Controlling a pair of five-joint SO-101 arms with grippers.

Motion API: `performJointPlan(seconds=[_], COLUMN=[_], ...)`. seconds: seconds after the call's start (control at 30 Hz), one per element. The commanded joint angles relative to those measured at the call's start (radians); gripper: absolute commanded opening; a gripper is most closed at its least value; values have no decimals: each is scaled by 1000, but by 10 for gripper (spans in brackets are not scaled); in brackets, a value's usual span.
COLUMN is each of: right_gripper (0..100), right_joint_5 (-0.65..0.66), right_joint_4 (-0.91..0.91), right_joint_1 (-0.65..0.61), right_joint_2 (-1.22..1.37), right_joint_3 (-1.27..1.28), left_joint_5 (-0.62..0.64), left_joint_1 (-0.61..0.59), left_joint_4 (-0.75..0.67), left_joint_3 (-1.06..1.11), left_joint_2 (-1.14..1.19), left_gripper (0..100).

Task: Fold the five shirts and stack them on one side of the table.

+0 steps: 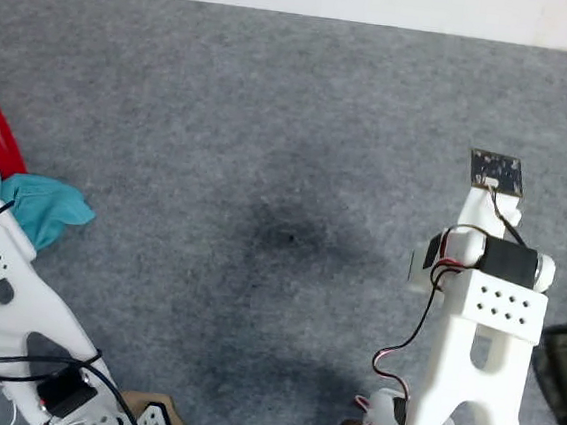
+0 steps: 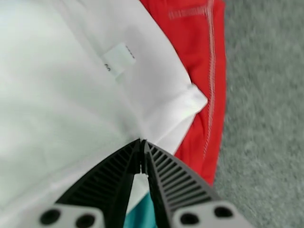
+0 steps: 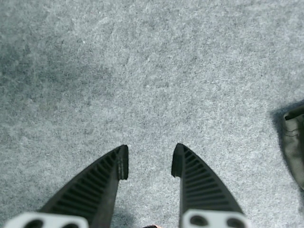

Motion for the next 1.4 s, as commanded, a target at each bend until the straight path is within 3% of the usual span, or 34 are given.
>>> performJointPlan(seconds=[0.0,0.23,0.4,0.67,0.83,1.13,1.27,1.37], right_gripper=[158,158,158,158,158,158,158,158], right_joint_5=[-12,-12,-12,-18,-106,-146,-146,-146], right_joint_4=[-13,-13,-27,-59,-124,-266,-272,-272], right_joint_1=[-7,-8,-8,-8,-8,-1,16,30], right_joint_2=[-13,-13,-13,-13,-12,-12,-12,-12], right_joint_3=[-5,-5,-5,-5,36,183,189,189], left_joint_5=[0,2,3,81,143,149,149,149], left_joint_1=[39,191,381,819,1119,1600,1672,1633], left_joint_4=[46,264,285,285,285,273,236,232], left_joint_3=[-44,-44,-36,-36,-36,-35,-35,-16], left_joint_2=[-96,-228,-332,-404,-401,-401,-401,-401], left_gripper=[5,5,5,6,6,7,23,121])
